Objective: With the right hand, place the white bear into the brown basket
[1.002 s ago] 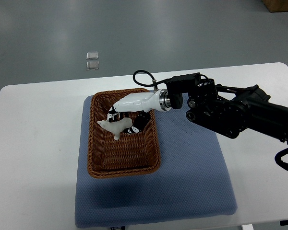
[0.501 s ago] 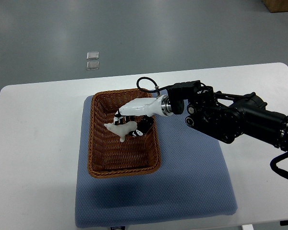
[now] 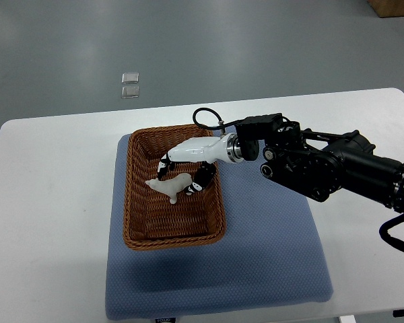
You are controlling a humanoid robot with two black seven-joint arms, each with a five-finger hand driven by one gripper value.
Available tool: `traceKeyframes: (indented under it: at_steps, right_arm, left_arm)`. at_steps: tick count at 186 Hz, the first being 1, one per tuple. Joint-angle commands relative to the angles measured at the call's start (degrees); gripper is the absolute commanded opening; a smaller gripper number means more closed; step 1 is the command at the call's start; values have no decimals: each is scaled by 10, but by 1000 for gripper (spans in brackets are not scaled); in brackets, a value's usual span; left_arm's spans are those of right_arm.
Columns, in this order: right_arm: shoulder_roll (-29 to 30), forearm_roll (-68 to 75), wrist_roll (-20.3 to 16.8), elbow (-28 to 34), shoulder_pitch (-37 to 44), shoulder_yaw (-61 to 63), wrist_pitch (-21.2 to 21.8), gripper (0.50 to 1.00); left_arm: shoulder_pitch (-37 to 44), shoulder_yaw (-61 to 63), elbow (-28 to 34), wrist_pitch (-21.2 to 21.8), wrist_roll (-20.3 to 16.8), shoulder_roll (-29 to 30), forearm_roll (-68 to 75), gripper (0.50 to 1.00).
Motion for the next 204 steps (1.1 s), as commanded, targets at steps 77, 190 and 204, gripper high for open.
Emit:
traceKeyframes:
  at_steps: [77, 190, 204]
  right_arm:
    - [-28, 68, 4, 6, 7, 61, 10, 895]
    - [-57, 433, 46, -3, -152, 342, -77, 895]
    - [-52, 475, 69, -3, -178, 367, -99, 895]
  left_arm:
    - [0, 0, 0, 0, 0, 0, 0, 1000]
    - [0, -1, 1, 0, 0, 0, 0, 1000]
    - [0, -2, 0, 0, 0, 0, 0, 1000]
